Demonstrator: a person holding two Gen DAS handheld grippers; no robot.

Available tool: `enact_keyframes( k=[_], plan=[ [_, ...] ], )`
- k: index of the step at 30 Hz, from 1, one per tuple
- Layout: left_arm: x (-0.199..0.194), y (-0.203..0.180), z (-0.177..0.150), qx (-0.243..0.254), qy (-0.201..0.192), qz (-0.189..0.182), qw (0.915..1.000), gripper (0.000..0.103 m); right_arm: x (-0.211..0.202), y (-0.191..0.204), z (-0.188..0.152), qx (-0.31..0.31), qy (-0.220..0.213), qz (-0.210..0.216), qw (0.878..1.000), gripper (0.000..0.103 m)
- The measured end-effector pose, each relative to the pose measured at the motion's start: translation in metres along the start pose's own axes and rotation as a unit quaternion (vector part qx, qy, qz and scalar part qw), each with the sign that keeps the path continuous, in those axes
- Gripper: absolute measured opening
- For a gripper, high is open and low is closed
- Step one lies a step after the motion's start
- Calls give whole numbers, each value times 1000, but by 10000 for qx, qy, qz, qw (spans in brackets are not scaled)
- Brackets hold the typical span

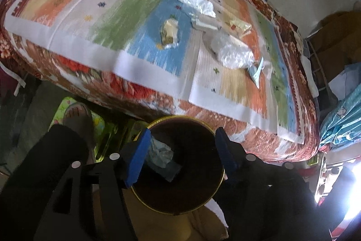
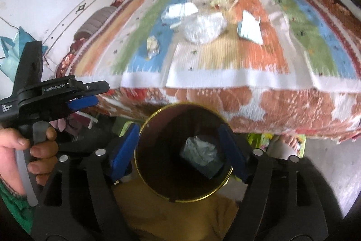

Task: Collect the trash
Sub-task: 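Open the left tool to drop the white bag into the bin, then reach the left tool to the yellowish wrapper while the right tool reaches the clear plastic wrap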

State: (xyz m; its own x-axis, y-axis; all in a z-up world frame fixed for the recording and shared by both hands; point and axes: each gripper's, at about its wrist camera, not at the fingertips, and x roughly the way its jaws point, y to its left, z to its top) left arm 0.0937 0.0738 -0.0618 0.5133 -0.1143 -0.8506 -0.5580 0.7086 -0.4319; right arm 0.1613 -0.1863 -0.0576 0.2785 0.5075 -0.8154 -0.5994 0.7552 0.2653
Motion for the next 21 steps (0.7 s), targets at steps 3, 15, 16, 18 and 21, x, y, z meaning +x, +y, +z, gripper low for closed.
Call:
enact_keyframes(
  k=[3,15,16,18,21],
  plan=[
    [-4,-1,13,27,-53,12,10000,66,-5,2,11,-172,-101,-25,9998,77],
    [-17,-11,40,396,-500,318,9975,82,-4,-11,65,-180,-331,-103,9992,90],
    [-17,-12,44,410,-506,321,9974,82,-2,-13,68,-128,-314,-72,9994,90],
    [-14,-14,49,449,-506,367,9970,82,1,-17,75,-47,-280,4,9996,91],
    [-5,-17,58,576,-383,418,9967,86,2,-20,89,11,-367,36,9993,94]
  ],
)
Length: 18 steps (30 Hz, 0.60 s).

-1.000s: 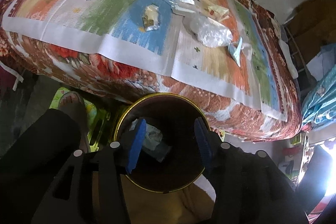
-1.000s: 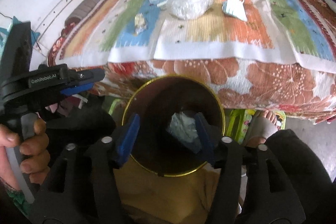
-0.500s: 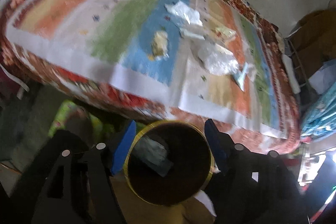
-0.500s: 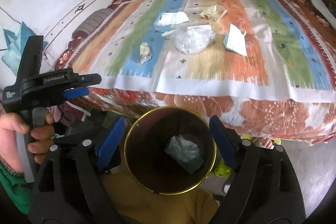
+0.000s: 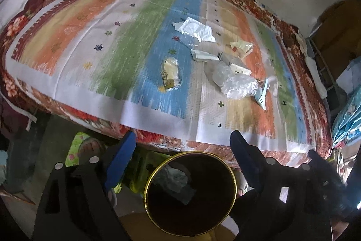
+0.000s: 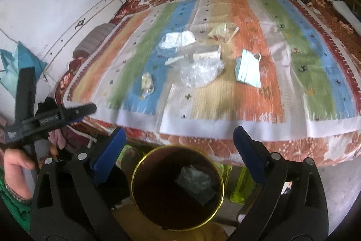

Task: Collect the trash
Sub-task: 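Reach the left tool to the yellowish wrapper while the right tool reaches the clear plastic wrap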

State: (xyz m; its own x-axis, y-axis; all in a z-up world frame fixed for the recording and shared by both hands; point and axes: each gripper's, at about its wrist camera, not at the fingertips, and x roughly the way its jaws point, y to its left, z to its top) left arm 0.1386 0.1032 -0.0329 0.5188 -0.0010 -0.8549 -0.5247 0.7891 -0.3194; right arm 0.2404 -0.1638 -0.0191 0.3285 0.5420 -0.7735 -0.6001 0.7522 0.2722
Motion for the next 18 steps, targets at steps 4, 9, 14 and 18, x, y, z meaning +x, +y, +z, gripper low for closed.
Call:
enact_keyframes(
  k=[4,9,14,18],
  plan=[
    [12,2,17,-6,32,-60,10000,90,8,-5,14,116,-82,-43,9999,94],
    [29,3,43,159,52,-25,9999,91,27,-13,26,130,-1,-243,9996,94],
    [46,10,57,210,103,107,9997,92,45,-27,41,354,-11,-284,9990,94],
    [60,18,64,88,247,37,9996,92,57,-28,51,287,-42,-235,9993,94]
  ],
)
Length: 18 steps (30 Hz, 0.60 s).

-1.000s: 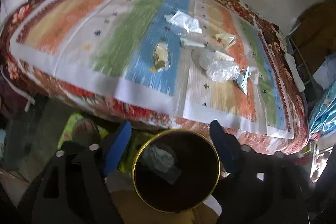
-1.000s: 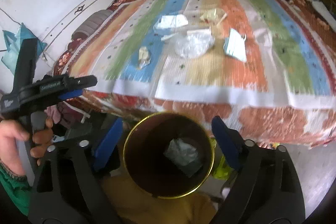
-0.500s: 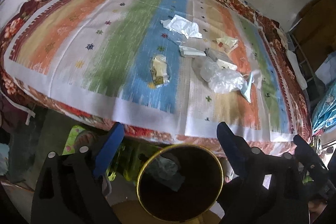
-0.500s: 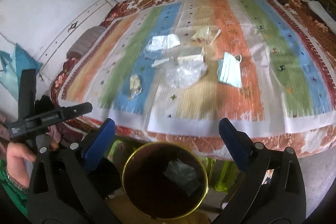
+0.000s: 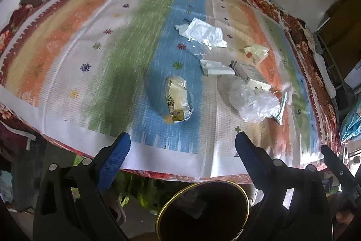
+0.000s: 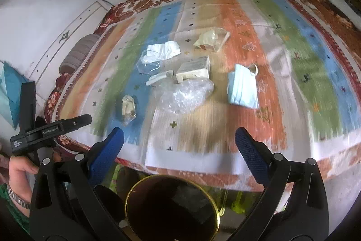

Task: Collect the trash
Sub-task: 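Reach the left tool to the yellowish wrapper while the right tool reaches the clear plastic wrap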

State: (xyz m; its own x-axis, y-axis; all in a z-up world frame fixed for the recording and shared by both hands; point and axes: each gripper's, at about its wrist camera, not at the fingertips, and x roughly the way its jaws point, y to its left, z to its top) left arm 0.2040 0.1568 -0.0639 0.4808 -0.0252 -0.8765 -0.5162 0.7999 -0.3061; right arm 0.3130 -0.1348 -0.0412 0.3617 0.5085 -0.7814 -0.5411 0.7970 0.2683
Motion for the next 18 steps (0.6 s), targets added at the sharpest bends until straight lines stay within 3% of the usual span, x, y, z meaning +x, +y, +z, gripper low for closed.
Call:
enact_keyframes(
  k=[4,8,13,18],
  plan=[
    [11,11,2,-407,263,-490,9976,91,13,-2,10,-52,-67,-97,9999,94],
    [20,11,8,-337,205,-385,9985,91,31,-16,18,296,-14,180,9994,94],
    [34,15,17,-149,119,-269,9995,87,48,-17,26,296,68,171,9994,94],
    [49,24,23,-138,189,-380,9990,83,68,-16,31,310,171,130,9993,91]
  ],
)
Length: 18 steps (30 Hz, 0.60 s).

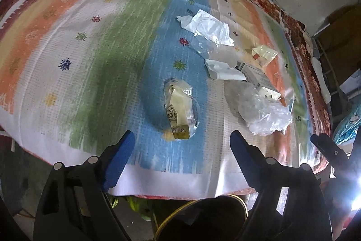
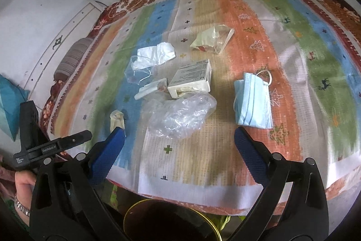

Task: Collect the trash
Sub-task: 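Reach the left tool to the yellowish wrapper while the right tool reaches the clear plastic wrap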

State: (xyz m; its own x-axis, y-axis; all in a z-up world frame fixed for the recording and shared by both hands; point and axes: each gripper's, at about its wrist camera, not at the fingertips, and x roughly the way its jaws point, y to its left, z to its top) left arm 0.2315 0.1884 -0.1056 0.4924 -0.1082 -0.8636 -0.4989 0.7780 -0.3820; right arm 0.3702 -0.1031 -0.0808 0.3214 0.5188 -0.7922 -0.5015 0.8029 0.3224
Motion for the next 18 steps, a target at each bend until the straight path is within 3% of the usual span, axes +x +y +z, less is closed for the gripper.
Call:
enact_keyframes(
  k=[9,12,18],
  plan=[
    [17,-1,8,42,76,-76,9999,71,35,-6,13,228,225,69,9995,83],
    [26,-5,11,123,139,-47,9998,58,47,-8,16,328,295,115,9990,81],
    [41,-10,17,193,183,27,9996,51,67,-7,20,320,465,158,9983,64]
  ],
)
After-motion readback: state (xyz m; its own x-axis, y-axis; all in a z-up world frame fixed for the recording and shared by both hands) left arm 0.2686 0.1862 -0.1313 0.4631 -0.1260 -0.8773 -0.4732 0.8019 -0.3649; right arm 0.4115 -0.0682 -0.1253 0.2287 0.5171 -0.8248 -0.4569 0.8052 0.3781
